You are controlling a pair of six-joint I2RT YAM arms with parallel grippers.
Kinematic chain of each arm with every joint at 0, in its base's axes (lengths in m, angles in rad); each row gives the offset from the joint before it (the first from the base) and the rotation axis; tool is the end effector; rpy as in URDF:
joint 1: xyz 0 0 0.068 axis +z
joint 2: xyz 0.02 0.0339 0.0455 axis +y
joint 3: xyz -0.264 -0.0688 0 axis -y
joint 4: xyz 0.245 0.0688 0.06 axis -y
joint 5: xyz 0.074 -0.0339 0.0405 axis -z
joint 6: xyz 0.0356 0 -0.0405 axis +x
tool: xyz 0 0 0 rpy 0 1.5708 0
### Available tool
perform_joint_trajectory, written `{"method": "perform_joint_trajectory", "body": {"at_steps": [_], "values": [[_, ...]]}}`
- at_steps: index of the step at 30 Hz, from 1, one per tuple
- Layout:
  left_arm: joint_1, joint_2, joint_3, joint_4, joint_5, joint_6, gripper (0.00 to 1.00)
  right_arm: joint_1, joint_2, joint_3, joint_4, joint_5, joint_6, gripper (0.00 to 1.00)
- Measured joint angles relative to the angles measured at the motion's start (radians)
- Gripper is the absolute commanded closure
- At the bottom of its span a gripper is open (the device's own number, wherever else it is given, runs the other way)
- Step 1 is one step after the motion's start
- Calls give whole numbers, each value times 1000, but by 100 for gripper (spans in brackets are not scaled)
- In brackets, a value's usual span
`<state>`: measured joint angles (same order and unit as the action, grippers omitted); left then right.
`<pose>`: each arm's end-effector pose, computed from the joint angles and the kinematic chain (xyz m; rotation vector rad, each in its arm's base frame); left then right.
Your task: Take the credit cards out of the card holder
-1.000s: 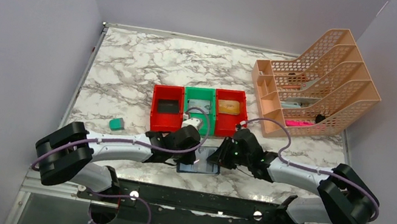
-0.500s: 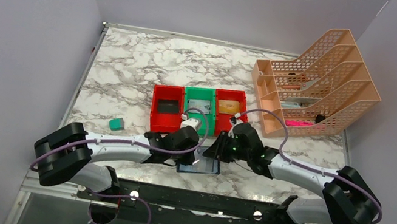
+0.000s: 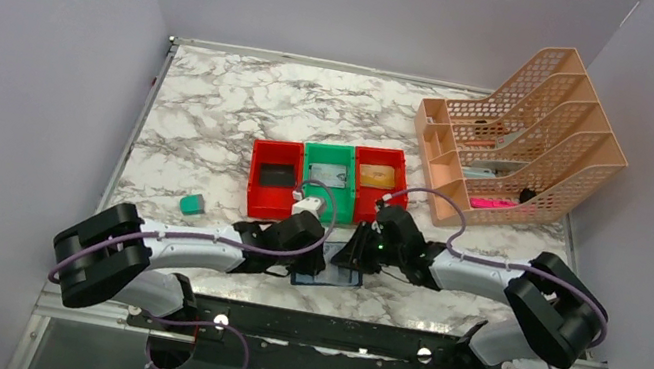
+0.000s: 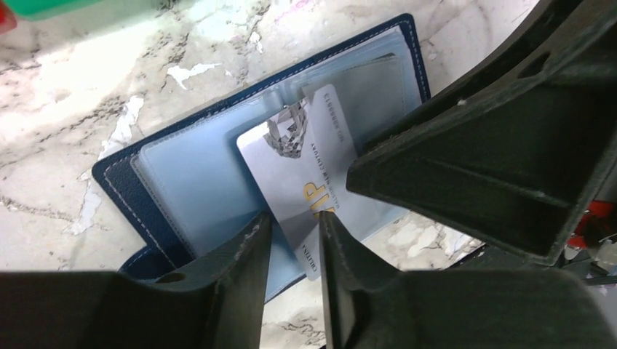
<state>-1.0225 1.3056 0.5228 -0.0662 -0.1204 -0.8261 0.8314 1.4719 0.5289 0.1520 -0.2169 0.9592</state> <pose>0.1283 -0.2018 0.1559 0.1910 2.5266 -0.6712 0.1715 0.1994 0.1358 0.0505 2.6319 1.0224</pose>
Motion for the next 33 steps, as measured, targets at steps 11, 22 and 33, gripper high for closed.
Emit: {"method": "perform_joint_trajectory", "body": {"at_steps": [11, 22, 33], "values": [[15, -65, -146, 218, 16, -167, 62, 0, 28, -45, 115, -32, 96, 68], [25, -269, -254, 233, 19, -195, 71, 0, 31, -38, 103, -32, 110, 68], [35, -209, -231, 191, 26, -191, 64, 0, 31, -28, 82, -31, 106, 68]]}}
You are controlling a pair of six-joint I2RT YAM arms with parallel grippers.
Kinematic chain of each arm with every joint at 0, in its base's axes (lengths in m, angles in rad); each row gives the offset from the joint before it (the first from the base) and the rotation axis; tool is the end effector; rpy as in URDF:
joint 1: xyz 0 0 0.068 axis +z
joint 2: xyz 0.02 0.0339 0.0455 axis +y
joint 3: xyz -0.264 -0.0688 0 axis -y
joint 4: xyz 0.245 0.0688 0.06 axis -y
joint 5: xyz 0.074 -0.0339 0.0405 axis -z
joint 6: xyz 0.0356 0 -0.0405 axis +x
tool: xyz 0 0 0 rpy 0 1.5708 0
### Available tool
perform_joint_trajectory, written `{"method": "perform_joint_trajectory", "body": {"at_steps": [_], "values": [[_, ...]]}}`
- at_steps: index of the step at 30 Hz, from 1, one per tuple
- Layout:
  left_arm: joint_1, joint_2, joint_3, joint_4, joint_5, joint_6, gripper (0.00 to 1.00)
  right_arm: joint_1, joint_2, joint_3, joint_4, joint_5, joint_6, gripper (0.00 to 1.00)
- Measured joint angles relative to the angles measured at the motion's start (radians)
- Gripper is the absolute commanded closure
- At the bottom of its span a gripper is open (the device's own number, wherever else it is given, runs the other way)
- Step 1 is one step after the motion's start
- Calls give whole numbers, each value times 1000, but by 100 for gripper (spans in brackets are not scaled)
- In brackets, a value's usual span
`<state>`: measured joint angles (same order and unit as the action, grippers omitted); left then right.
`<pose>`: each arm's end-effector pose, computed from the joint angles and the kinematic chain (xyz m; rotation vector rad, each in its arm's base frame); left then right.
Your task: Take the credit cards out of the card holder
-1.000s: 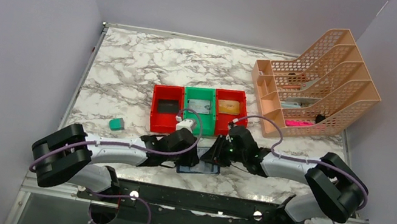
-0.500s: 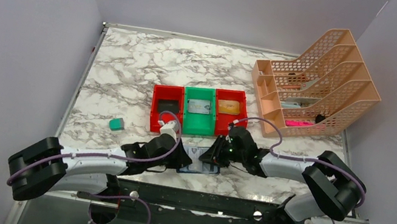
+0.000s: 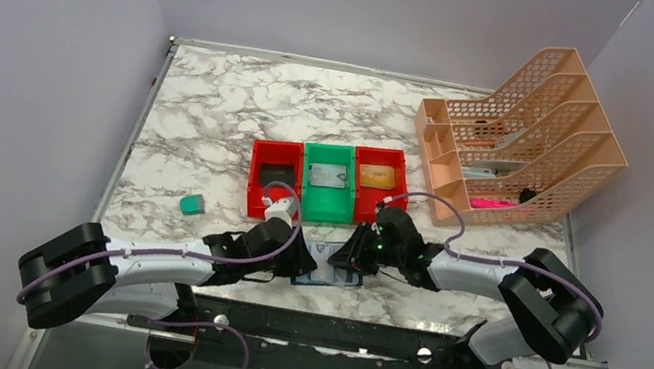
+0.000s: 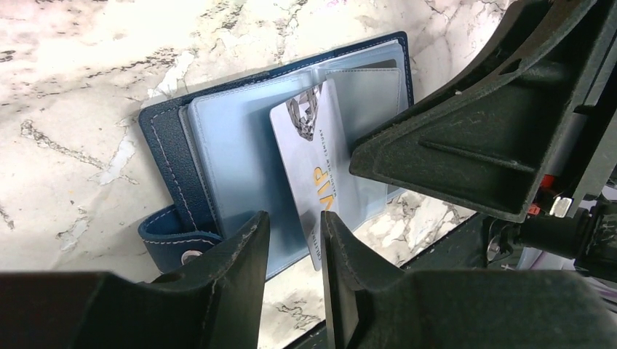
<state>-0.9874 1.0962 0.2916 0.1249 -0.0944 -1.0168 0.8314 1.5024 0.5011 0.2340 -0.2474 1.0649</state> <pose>0.1116 -0.1631 0.1446 -0.0906 2.4309 -0.9168 0.1706 0.2000 0.1276 0.1695 2.6459 1.1058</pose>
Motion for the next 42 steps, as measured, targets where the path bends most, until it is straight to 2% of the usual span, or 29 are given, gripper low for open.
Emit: {"method": "perform_joint_trajectory", "body": {"at_steps": [6, 13, 19, 26, 32, 37, 42], "values": [[5, 31, 2, 45, 19, -1, 69, 0, 0, 1, -1, 0, 0, 68], [7, 103, 3, 120, 68, -6, 87, 0, 0, 3, -5, 1, -1, 68], [10, 85, 31, 88, 62, -7, 100, 0, -3, 5, -17, 12, 0, 68], [11, -77, 66, -105, -30, 31, 100, 2, -34, 11, -69, 48, -6, 65], [12, -161, 113, -262, -88, 74, 100, 2, -66, 49, -165, 68, -102, 59], [12, -200, 141, -319, -107, 101, 100, 2, -157, 90, -278, 109, -212, 55], [12, -225, 145, -341, -108, 122, 100, 2, -206, 138, -303, 121, -276, 54]]}}
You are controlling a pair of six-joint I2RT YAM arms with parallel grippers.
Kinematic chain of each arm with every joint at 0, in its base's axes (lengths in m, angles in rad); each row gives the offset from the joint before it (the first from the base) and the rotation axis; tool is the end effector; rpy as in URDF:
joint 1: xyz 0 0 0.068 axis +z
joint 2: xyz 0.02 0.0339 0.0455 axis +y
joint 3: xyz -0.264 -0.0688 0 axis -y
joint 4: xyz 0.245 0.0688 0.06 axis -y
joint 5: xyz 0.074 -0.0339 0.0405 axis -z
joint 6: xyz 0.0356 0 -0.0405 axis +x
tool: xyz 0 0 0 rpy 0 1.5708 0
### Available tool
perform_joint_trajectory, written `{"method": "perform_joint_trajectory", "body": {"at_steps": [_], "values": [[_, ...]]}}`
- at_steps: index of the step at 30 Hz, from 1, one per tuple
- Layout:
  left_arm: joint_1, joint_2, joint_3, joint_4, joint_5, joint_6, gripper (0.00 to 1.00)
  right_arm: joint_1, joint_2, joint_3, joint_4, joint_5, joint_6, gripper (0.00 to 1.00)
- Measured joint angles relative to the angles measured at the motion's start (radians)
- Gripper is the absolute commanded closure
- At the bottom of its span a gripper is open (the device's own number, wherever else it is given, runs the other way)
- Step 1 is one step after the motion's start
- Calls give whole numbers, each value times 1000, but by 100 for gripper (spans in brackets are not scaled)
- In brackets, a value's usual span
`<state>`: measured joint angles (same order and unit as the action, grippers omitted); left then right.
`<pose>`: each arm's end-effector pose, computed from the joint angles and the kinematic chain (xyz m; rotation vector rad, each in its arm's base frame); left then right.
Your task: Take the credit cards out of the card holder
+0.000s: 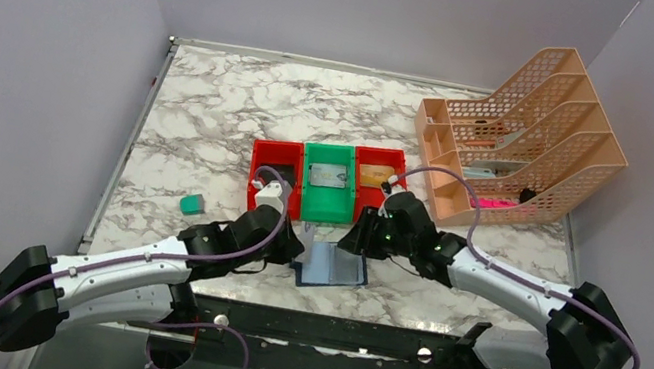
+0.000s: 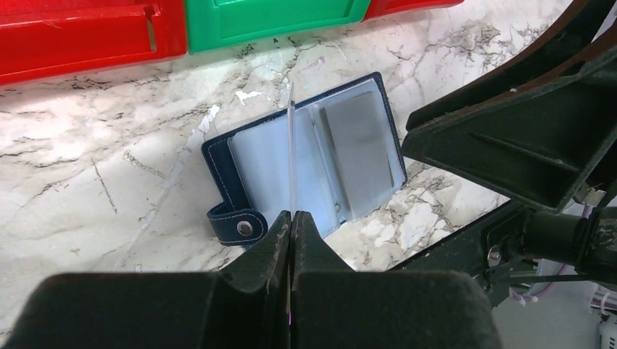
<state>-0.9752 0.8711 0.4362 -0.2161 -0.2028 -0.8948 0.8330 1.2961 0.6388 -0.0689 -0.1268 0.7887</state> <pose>0.1092 -0.1483 0.2007 -0.0236 2.3286 -0.7864 0.1721 0.1960 0.1928 -0.1262 2.4894 0.9205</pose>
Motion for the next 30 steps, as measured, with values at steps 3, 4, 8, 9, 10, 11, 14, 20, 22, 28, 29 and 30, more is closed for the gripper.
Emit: {"method": "perform_joint_trajectory", "body": {"at_steps": [3, 4, 8, 9, 10, 11, 14, 20, 22, 28, 29, 30], "values": [[0, -5, 0, 1, 1, 14, 100, 0, -19, 0, -9, 9, -17, 54], [0, -5, 0, 1, 1, 18, 100, 0, -23, 0, -11, 11, -20, 55], [0, -8, 2, -2, 0, 25, 100, 0, -38, -19, 23, -5, -27, 56], [0, -8, 3, -5, 0, 25, 100, 0, -37, -30, 43, -26, -29, 56], [0, -10, 3, -7, 0, 25, 100, 0, -31, -37, 61, -48, -30, 56], [0, -11, 5, -10, 0, 25, 100, 0, -20, -40, 76, -71, -30, 56], [0, -14, 11, -11, -1, 25, 100, 0, 50, -40, 133, -143, -30, 56], [0, -17, 13, -10, 0, 25, 100, 0, 203, -35, 131, -184, -20, 56], [0, -17, 13, -10, 0, 25, 100, 2, 200, -7, 84, -133, -24, 55], [0, -16, 13, -10, -1, 25, 100, 1, 103, 41, -17, -12, -104, 50], [0, -16, 13, -10, -1, 25, 100, 1, 81, 41, -17, -11, -110, 49], [0, -16, 13, -10, -1, 25, 100, 1, 51, 41, -16, -6, -114, 48]]}}
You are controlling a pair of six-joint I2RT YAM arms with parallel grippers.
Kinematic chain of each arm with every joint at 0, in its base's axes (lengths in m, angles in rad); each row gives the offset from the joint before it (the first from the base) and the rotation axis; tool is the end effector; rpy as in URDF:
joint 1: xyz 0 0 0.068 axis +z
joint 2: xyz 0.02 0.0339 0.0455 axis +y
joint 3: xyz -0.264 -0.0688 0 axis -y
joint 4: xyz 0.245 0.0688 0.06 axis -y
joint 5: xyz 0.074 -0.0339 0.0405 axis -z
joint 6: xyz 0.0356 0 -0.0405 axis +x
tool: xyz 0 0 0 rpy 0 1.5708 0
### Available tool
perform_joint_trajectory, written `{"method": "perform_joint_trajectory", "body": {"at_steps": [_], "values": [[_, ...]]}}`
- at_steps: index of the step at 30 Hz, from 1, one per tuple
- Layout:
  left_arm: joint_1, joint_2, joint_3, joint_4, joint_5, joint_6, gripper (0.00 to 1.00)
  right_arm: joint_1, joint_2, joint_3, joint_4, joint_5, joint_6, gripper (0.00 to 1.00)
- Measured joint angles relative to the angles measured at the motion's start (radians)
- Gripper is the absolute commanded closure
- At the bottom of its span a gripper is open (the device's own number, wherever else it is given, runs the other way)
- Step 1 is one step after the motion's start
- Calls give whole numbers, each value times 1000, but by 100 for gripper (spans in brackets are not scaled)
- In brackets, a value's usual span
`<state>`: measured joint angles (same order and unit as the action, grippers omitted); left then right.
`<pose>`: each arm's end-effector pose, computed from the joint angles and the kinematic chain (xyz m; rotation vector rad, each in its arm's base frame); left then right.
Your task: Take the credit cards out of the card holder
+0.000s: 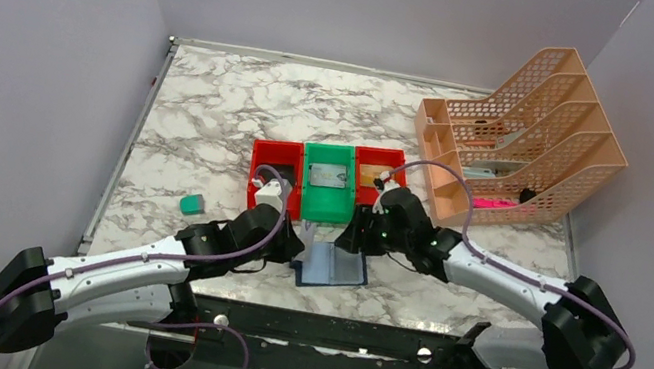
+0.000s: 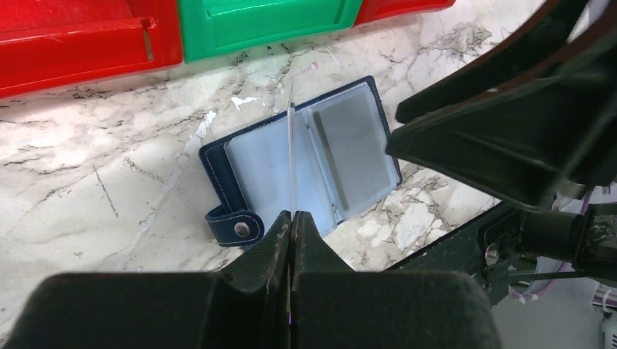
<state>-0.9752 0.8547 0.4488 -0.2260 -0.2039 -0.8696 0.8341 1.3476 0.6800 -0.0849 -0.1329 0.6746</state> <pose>0.1088 -0.1477 0.2067 0.0022 2.3077 -0.7894 0.1785 0.2038 0.1917 -0.2706 2.4819 0.8621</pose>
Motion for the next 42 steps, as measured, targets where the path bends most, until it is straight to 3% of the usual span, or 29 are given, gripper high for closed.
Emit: {"method": "perform_joint_trajectory", "body": {"at_steps": [5, 7, 13, 17, 22, 29, 34, 42], "values": [[0, 0, 0, 0, -1, 4, 100, 1, -117, -36, 48, 81, -18, 42], [0, 0, 1, 1, 0, 8, 100, 1, -169, -67, 56, 131, -23, 32], [8, -13, 3, 34, 5, 47, 100, -1, -252, -87, -2, 275, -32, 29], [106, -8, 45, 19, 74, 128, 100, -38, -338, -156, 5, 283, -32, 25], [286, -21, 6, 175, 314, 167, 100, -104, -398, -273, 138, 135, -12, 33], [308, -12, -179, 475, 590, 62, 100, -110, -272, -369, 474, -143, 122, 43], [309, -31, -201, 567, 650, 18, 100, -110, -159, -397, 690, -286, 213, 50], [313, -36, -202, 641, 689, -13, 100, -116, -55, -394, 903, -431, 304, 51]]}}
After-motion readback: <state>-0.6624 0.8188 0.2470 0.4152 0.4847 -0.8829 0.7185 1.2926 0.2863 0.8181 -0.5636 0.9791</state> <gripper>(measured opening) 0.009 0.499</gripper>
